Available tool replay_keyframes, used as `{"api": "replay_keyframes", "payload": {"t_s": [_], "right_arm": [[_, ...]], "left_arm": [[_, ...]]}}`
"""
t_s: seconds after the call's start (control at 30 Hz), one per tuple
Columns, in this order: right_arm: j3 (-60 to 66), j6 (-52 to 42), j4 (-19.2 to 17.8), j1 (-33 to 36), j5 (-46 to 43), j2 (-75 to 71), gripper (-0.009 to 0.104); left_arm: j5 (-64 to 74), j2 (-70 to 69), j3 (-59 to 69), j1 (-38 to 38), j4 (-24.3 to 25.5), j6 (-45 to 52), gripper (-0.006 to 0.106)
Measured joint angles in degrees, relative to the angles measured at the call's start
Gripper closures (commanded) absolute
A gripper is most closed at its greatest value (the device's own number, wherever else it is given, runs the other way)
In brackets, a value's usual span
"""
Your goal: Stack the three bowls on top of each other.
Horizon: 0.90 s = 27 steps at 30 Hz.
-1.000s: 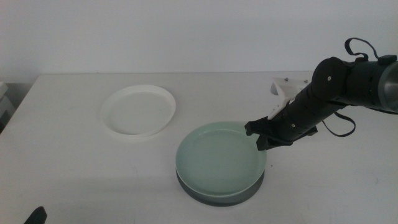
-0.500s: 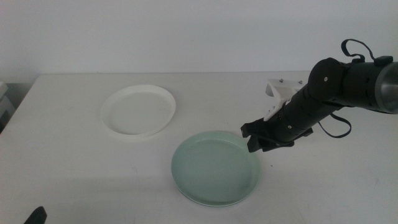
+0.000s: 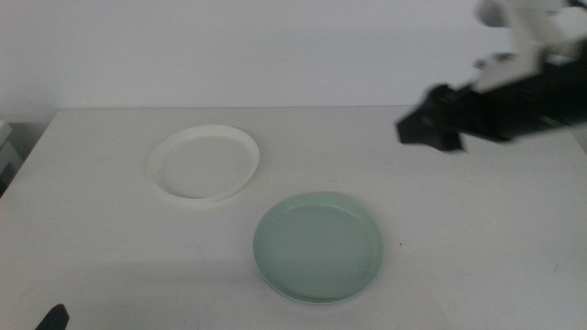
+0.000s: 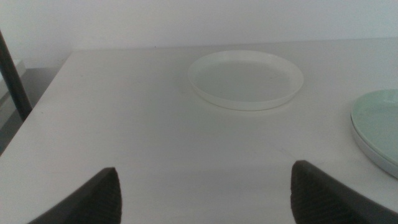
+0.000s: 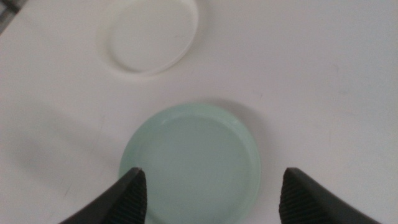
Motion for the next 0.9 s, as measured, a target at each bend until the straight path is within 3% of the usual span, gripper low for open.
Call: {"api": "replay_keyframes", "payload": {"t_s": [0.17,0.43,0.67,0.9], "right_arm": [[11.9,-0.8,-0.9,0.0,-0.6,-20.7,0.041],[18.1,0.3,-1.8,0.0,2.5,-43.9,0.041],[19.0,5.5,-8.0,0.0,7.7,-48.3,0.041],[19.0,5.5,-9.3,0.0,7.9,-48.2,0.041]], "left_arm": [[0.0,0.0,0.0,0.0,0.0,0.0,0.001],[0.0,0.0,0.0,0.0,0.0,0.0,0.001],[0.0,0.0,0.0,0.0,0.0,0.0,0.001],[0.0,0.0,0.0,0.0,0.0,0.0,0.001]]}}
